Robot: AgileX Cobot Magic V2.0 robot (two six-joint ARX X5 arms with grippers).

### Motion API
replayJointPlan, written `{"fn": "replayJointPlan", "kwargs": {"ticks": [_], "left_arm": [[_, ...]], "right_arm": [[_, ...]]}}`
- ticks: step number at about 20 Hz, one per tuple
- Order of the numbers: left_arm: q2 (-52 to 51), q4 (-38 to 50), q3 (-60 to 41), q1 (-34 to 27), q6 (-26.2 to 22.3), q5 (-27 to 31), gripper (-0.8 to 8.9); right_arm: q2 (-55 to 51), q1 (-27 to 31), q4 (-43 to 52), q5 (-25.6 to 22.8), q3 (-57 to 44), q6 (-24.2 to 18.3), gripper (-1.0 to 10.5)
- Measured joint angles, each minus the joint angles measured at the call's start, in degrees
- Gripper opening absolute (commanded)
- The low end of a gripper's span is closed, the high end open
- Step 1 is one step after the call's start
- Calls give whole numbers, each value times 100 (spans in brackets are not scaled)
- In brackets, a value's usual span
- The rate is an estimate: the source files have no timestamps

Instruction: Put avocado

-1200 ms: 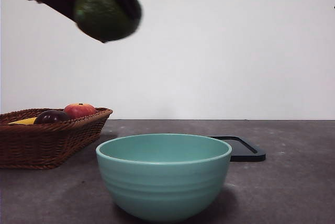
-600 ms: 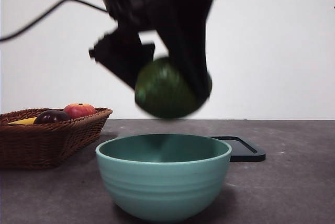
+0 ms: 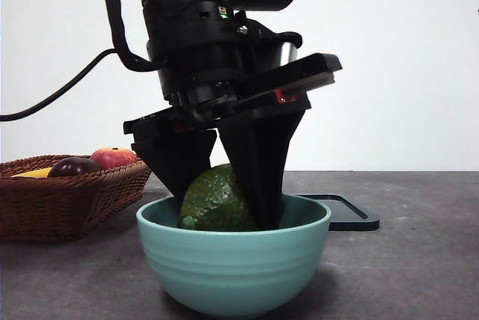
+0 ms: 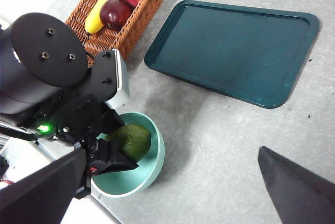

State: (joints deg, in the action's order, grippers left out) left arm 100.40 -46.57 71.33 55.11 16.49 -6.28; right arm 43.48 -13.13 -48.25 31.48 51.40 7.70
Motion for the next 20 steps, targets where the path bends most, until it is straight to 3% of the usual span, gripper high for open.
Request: {"fn": "replayJointPlan", "kwargs": {"ticks": [18,20], "left_arm": [[229,2,2,155,236,280,155],[229,-42,2,155,264,280,225]], "right_arm": [[0,0,-39,0,0,0,557],[-2,0,-42,0,-2,0,557]]}}
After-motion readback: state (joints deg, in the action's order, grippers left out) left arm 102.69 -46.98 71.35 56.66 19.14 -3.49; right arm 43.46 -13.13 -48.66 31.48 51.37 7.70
